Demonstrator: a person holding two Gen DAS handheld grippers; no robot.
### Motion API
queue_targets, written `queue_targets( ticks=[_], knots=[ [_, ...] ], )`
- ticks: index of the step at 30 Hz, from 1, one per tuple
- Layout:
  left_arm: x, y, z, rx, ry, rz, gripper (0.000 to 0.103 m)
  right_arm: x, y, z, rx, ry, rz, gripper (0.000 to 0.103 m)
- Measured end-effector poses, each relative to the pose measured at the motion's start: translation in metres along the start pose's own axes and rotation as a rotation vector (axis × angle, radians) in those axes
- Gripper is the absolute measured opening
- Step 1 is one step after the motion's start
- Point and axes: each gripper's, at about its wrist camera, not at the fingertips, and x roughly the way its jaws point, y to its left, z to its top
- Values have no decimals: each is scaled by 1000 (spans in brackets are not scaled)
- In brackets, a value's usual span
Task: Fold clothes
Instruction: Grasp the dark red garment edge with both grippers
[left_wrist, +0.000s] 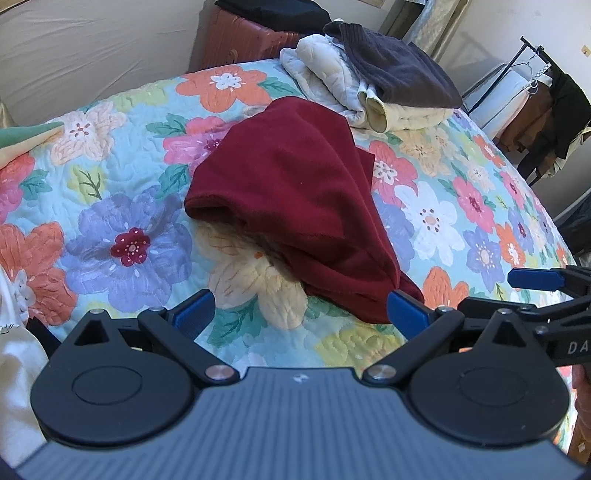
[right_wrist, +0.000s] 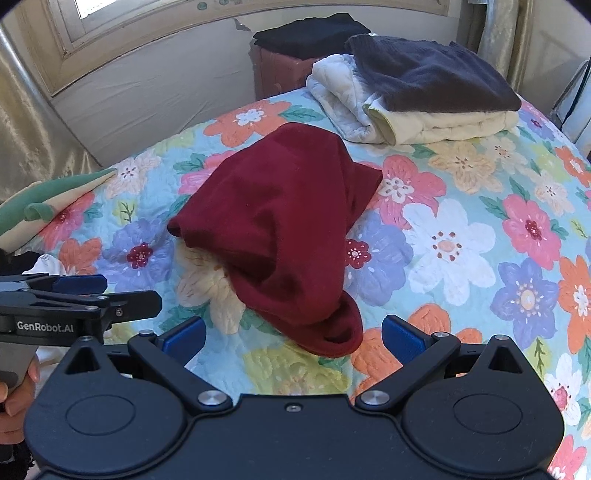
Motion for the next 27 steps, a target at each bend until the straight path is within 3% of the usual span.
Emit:
queue_targets(
  ticks=[7, 12, 15, 18, 22, 26, 27],
  knots=[
    [1, 18, 6, -59, -43, -20, 101, -2, -7, 1, 55, -35, 18, 103],
    [14, 40, 14, -136, -72, -76, 101, 4, -36, 8, 228, -105, 133, 103],
    [26, 50, 20, -140, -144, -111, 101, 23, -49, 10, 288, -155, 201, 103],
    [51, 52, 46, -118, -133, -136, 94, 46, -44, 10, 226, -263, 167, 103],
    [78, 44, 80, -43, -130, -69, 91, 76, -46, 22, 160, -264, 147, 102],
    [103, 48, 82, 11, -109, -59, 91, 106, -48, 34, 95, -261, 127, 102],
    [108, 49, 78, 41, -111, -56, 91, 113, -58, 36, 127, -248, 154, 102]
  ],
)
